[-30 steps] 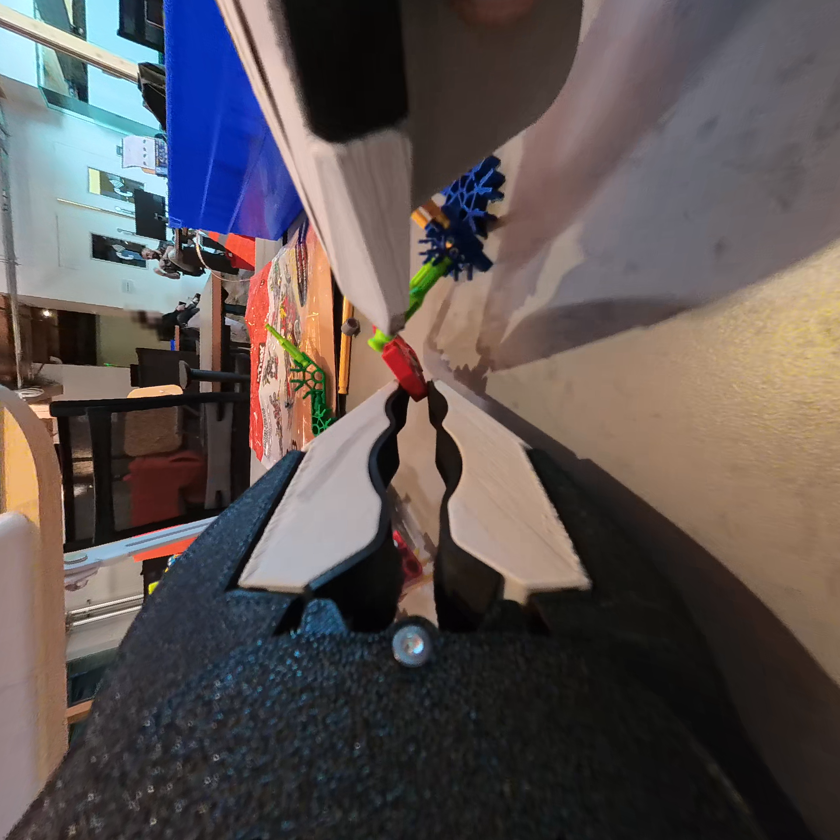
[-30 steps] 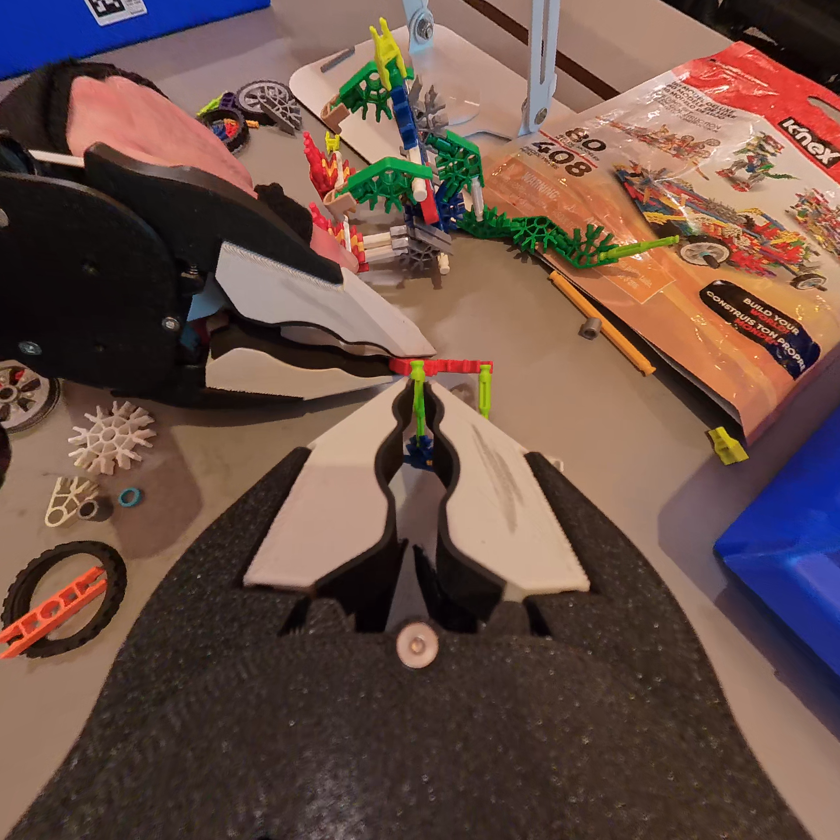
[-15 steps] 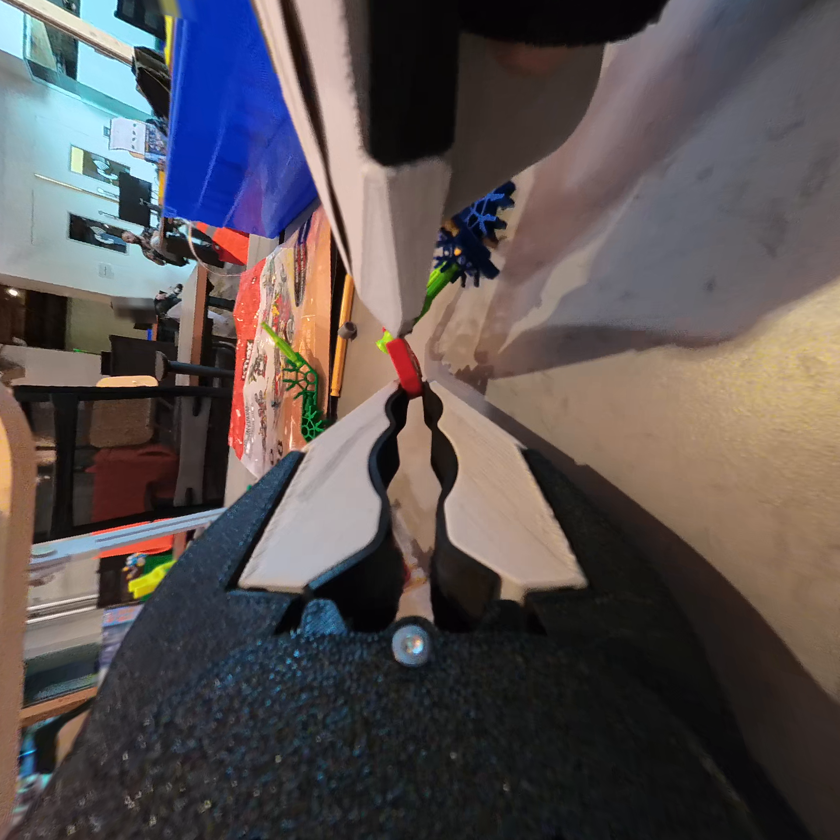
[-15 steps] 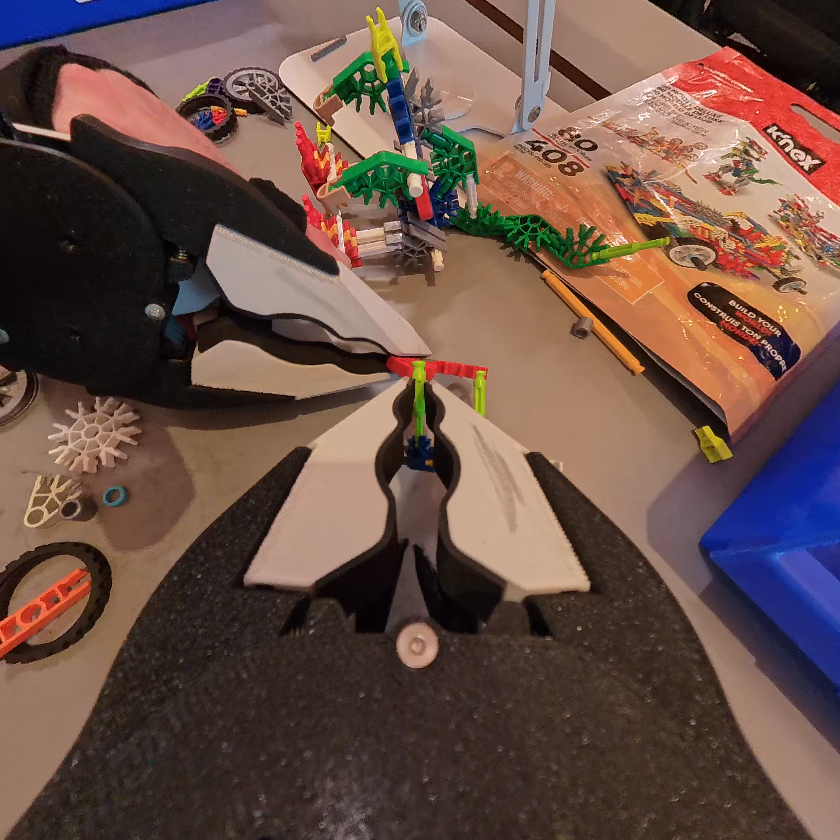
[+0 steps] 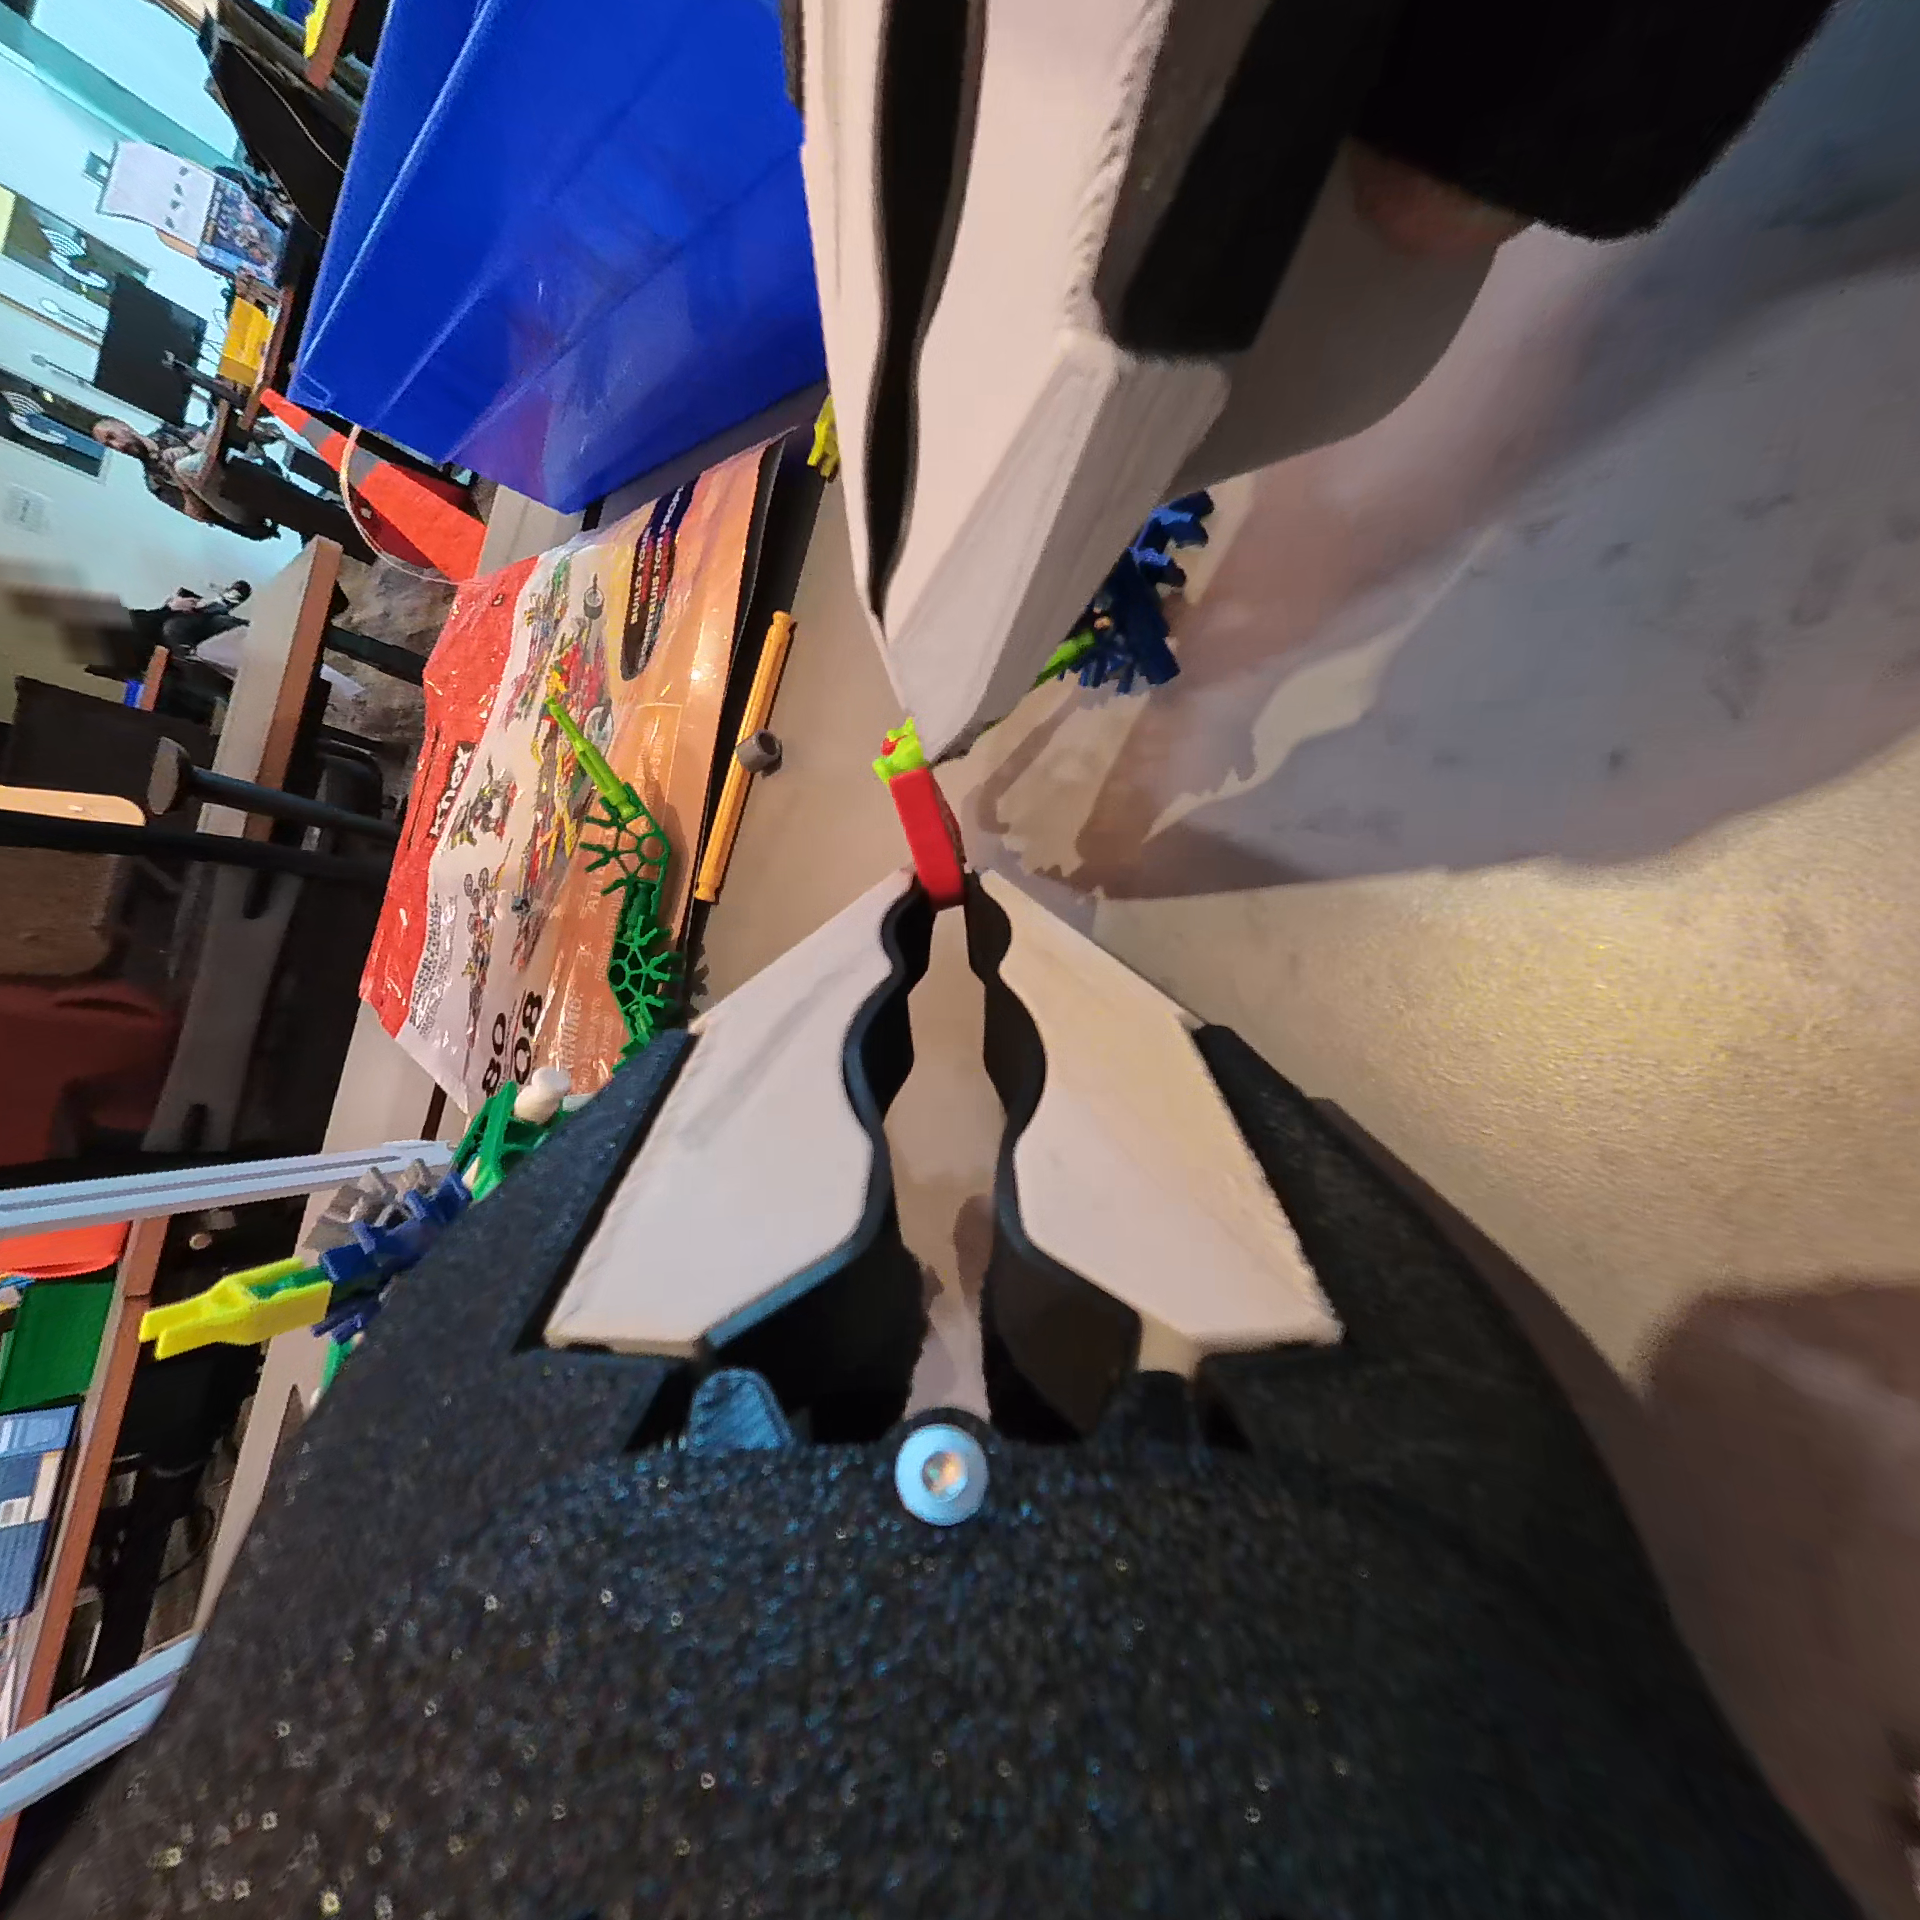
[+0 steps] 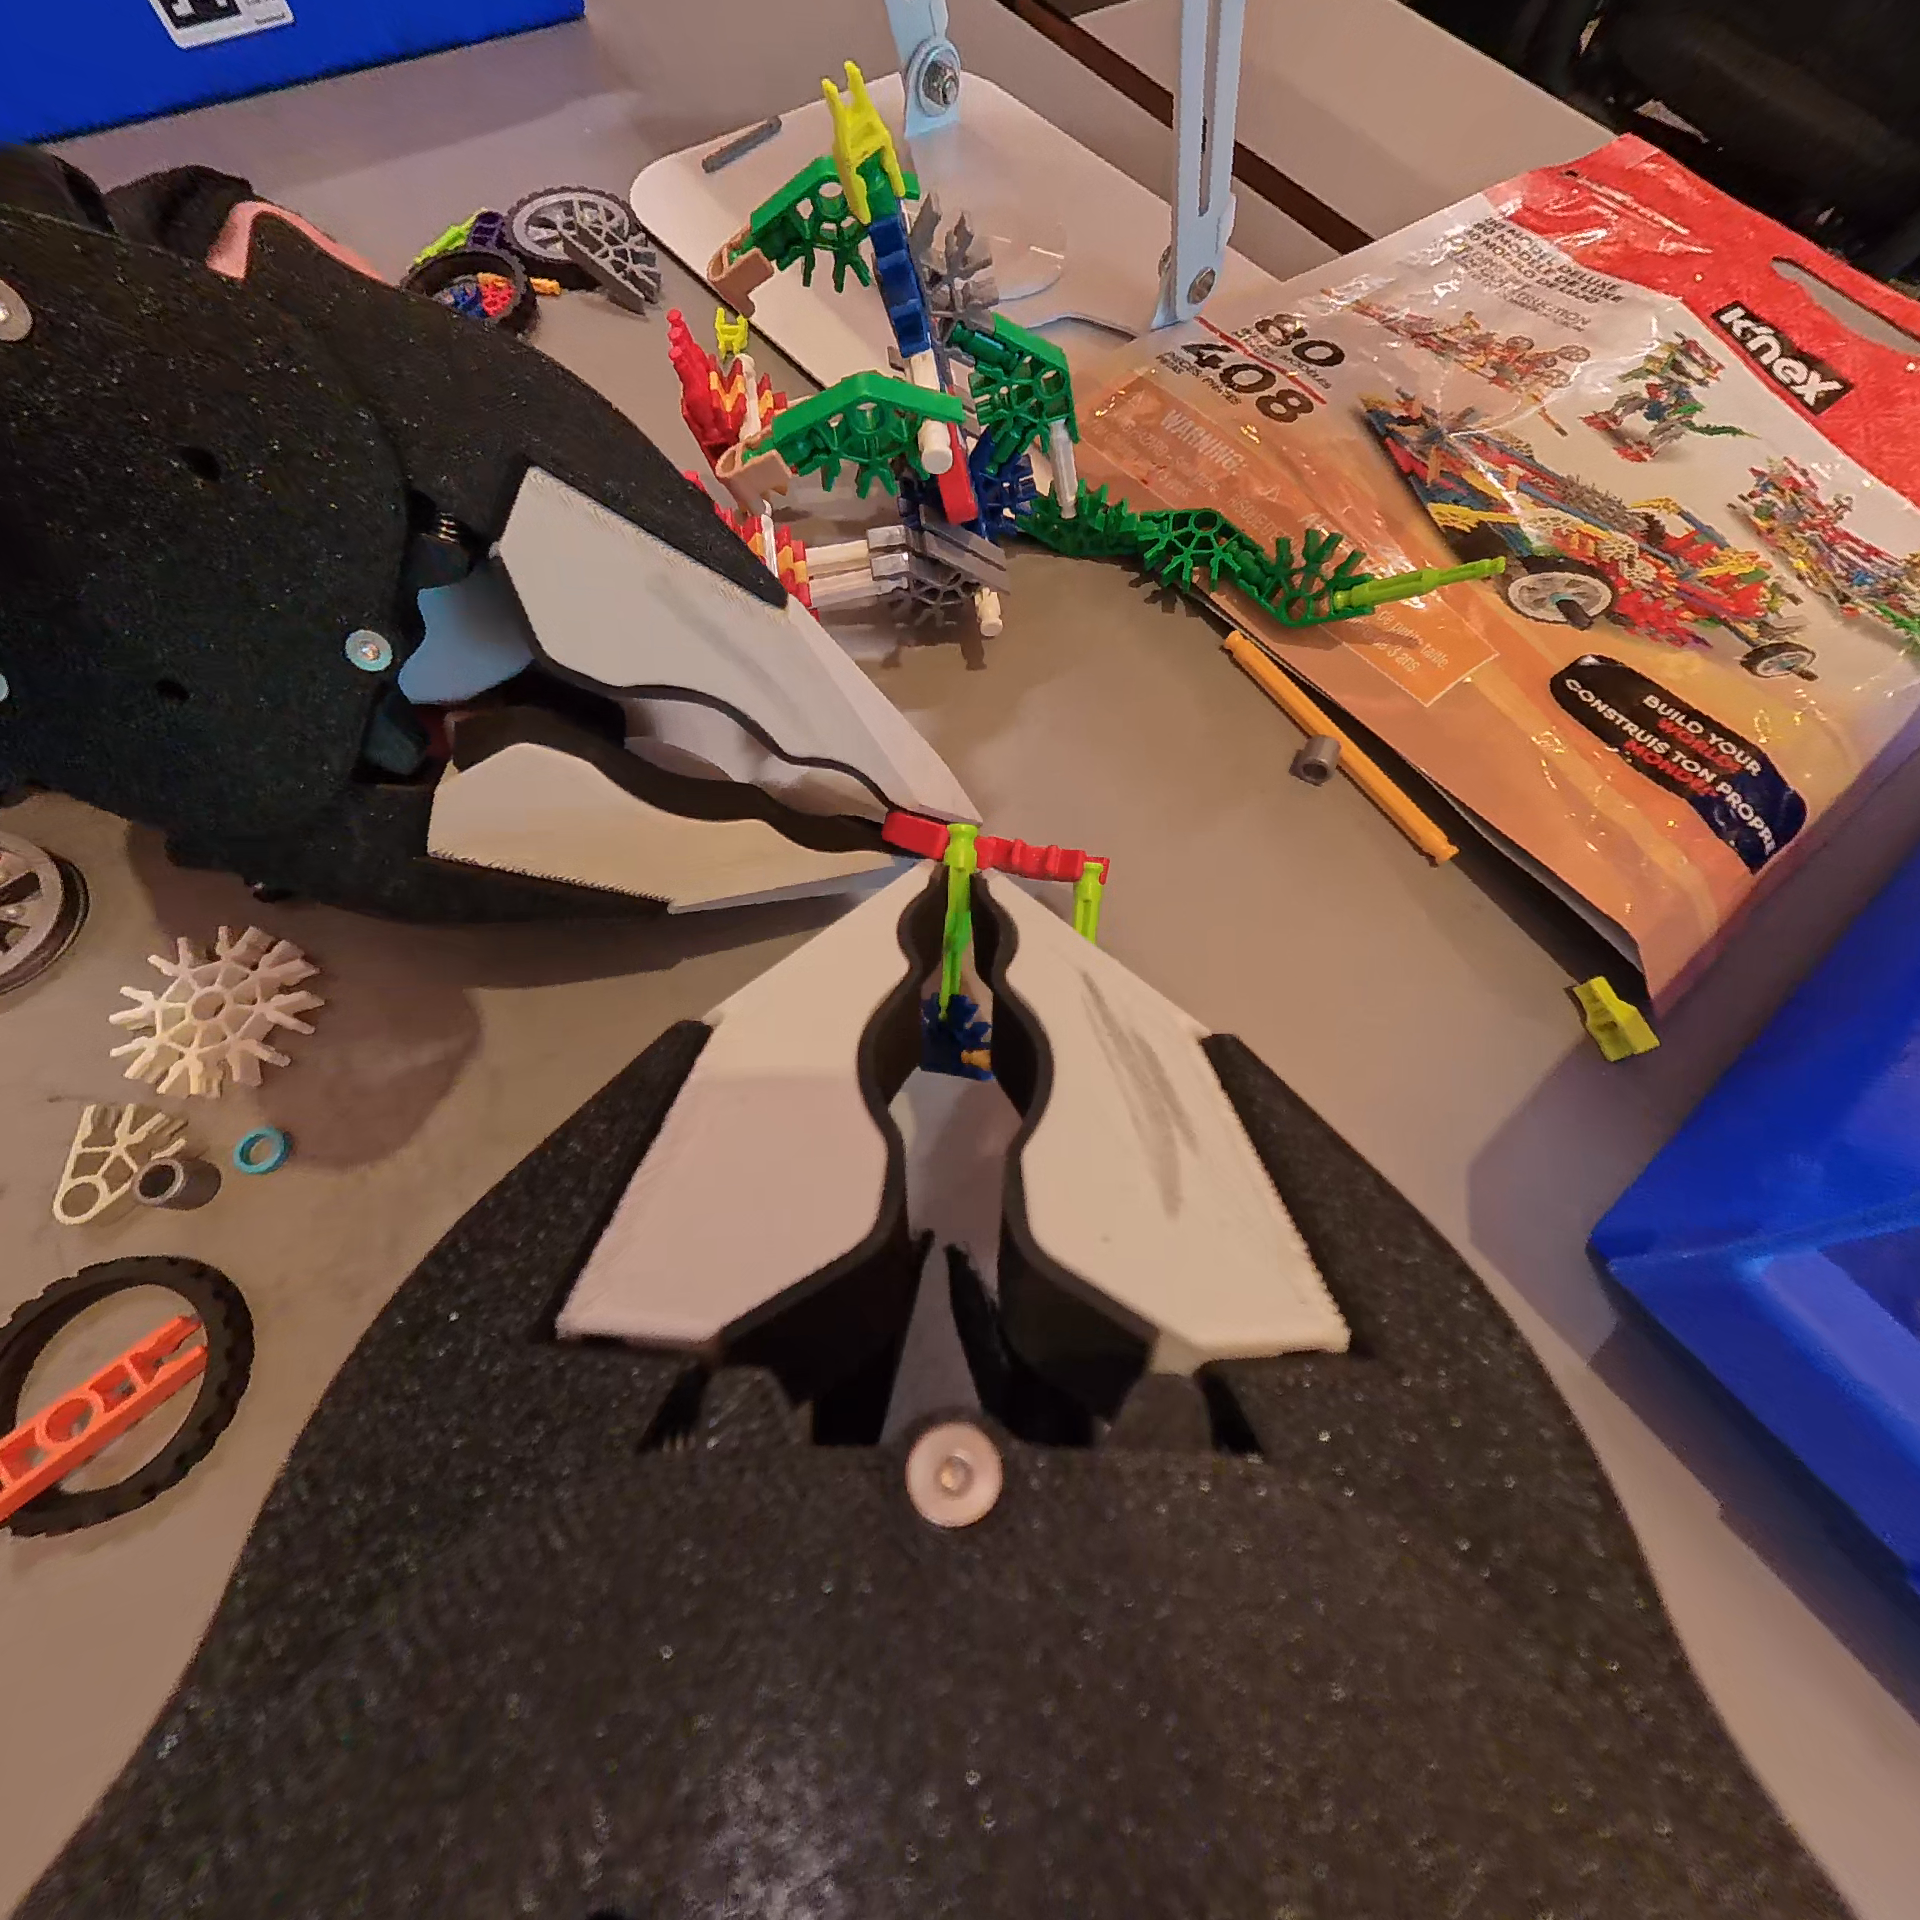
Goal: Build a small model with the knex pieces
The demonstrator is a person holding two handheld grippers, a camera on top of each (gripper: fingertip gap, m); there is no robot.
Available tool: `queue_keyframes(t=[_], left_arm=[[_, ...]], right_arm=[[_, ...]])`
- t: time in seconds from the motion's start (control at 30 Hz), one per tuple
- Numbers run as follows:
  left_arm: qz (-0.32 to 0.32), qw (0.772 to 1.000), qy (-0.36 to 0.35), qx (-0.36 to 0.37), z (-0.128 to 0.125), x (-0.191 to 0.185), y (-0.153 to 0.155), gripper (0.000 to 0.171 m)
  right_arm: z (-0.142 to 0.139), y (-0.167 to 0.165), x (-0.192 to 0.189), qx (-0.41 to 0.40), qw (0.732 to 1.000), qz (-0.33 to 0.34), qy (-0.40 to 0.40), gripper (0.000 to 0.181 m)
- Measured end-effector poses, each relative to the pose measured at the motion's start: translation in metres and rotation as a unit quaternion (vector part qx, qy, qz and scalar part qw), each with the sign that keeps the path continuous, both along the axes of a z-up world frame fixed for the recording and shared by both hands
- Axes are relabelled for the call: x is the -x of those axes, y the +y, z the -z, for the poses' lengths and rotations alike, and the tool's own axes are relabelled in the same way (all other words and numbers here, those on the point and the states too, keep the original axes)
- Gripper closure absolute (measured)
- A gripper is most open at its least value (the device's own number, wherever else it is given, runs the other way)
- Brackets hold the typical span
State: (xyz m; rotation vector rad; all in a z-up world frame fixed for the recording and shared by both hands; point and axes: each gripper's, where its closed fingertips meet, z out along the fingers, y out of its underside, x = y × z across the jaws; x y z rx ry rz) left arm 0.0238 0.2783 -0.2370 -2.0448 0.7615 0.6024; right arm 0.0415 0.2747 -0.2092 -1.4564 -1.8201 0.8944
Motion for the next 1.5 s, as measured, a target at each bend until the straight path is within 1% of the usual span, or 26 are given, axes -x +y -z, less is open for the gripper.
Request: queue_keyframes(t=[0.13, 0.6, 0.73, 0.9, 1.17, 1.33, 1.4, 1.5], left_arm=[[-0.001, 1.000, -0.008, 0.000, 0.000, 0.000, 0.000, 0.169], [0.001, 1.000, -0.022, 0.012, 0.006, -0.003, 0.000, 0.169], [0.005, 0.998, -0.054, 0.014, 0.006, -0.005, 0.000, 0.169], [0.011, 0.994, -0.106, 0.021, 0.005, -0.008, 0.000, 0.169], [0.015, 0.990, -0.138, 0.026, 0.004, -0.010, -0.001, 0.169], [0.020, 0.989, -0.146, 0.030, 0.004, -0.011, -0.002, 0.169], [0.021, 0.987, -0.153, 0.031, 0.004, -0.011, -0.002, 0.169], [0.022, 0.986, -0.160, 0.034, 0.004, -0.011, -0.002, 0.169]], right_arm=[[0.000, 0.000, 0.000, -0.007, 1.000, 0.000, -0.001, 0.178], [0.005, 0.000, 0.000, -0.075, 0.997, -0.003, -0.009, 0.178], [0.004, 0.001, 0.000, -0.091, 0.996, -0.006, -0.005, 0.176], [0.004, -0.003, -0.001, -0.099, 0.995, -0.023, 0.000, 0.164], [0.003, -0.005, -0.001, -0.128, 0.991, -0.037, 0.006, 0.160], [0.004, -0.005, -0.001, -0.153, 0.987, -0.042, 0.008, 0.160], [0.004, -0.006, -0.001, -0.159, 0.986, -0.044, 0.010, 0.157], [0.004, -0.006, 0.000, -0.166, 0.985, -0.045, 0.011, 0.158]])
